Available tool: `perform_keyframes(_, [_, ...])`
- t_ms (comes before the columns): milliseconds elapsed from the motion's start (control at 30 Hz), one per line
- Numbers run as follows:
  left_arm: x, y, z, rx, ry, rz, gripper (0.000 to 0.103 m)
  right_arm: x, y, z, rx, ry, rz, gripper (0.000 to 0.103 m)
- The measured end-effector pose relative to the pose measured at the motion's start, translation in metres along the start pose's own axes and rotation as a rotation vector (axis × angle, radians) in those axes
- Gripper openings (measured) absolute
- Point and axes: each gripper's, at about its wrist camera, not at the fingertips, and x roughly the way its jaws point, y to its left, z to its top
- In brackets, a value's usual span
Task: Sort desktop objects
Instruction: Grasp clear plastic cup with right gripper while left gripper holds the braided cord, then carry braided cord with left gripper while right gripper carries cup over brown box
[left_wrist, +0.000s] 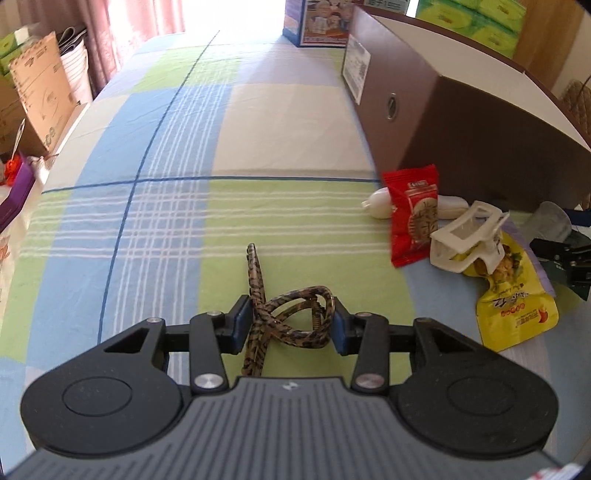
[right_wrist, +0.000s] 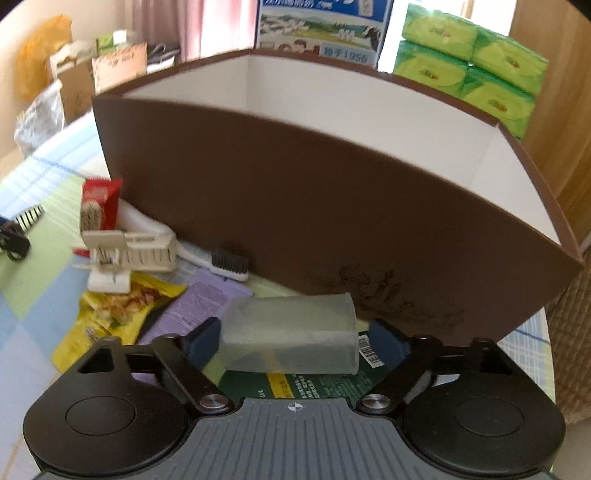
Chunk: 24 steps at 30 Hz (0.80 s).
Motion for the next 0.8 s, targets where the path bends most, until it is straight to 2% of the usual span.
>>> perform_keyframes(33, [-0.001, 0.000, -0.002, 0.000, 0.000, 0.002, 0.038, 0.002, 0.000, 0.000, -0.008, 0.003, 0.002, 0.071])
perform_keyframes(67, [-0.001, -0.001, -0.002, 0.002, 0.001, 0.007, 0.038, 0.002, 0.000, 0.000, -0.014, 0.007, 0.007, 0.069])
perform_keyframes(267, [0.008, -0.010, 0.005, 0.014, -0.008, 0.006, 0.038, -0.012, -0.001, -0.001, 0.007, -0.005, 0.002, 0.069])
perform_keyframes(433, [0.006, -0.018, 0.008, 0.030, -0.005, -0.014, 0.038, -0.039, -0.018, -0.001, 0.137, -0.030, 0.015, 0.069])
perform_keyframes(600, [-0.014, -0.025, 0.012, 0.045, -0.049, -0.044, 0.038, -0.073, -0.053, -0.009, 0.291, -0.057, 0.000, 0.069])
perform_keyframes(800, [-0.047, -0.029, 0.030, 0.061, -0.131, -0.067, 0.038, -0.112, -0.092, -0.008, 0.403, -0.118, -0.047, 0.069])
